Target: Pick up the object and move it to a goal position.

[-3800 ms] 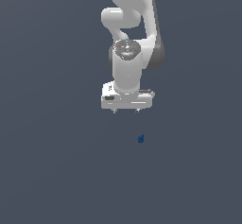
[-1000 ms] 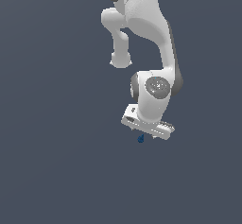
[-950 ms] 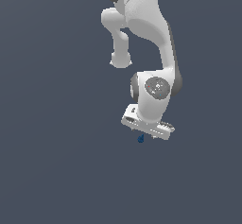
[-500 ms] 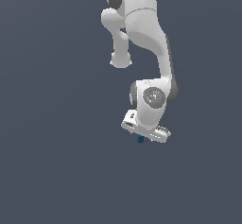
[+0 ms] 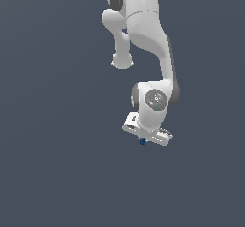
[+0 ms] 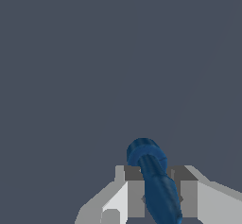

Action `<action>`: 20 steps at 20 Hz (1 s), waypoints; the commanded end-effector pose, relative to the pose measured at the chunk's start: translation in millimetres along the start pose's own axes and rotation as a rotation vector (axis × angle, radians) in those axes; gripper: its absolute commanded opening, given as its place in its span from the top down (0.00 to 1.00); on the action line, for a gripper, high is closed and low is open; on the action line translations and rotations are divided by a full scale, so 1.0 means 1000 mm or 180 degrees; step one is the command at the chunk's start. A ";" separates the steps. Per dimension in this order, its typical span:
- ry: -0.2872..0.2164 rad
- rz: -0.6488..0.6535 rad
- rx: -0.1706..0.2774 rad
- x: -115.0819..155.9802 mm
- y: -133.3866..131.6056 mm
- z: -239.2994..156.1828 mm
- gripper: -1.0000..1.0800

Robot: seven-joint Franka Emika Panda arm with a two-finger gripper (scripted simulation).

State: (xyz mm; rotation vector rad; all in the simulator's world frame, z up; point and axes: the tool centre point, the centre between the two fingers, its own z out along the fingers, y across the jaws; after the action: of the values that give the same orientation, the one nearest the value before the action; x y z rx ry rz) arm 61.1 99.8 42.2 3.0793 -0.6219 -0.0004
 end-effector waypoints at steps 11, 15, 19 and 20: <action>0.0001 0.0000 0.0000 0.004 0.015 -0.003 1.00; 0.0001 0.0000 0.0000 0.012 0.042 -0.009 1.00; 0.0001 0.0000 0.0000 0.024 0.082 -0.017 1.00; 0.0001 0.0000 0.0000 0.027 0.094 -0.020 1.00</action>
State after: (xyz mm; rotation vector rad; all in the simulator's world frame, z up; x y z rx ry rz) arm 51.6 21.1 58.3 3.0802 -0.6195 -0.0012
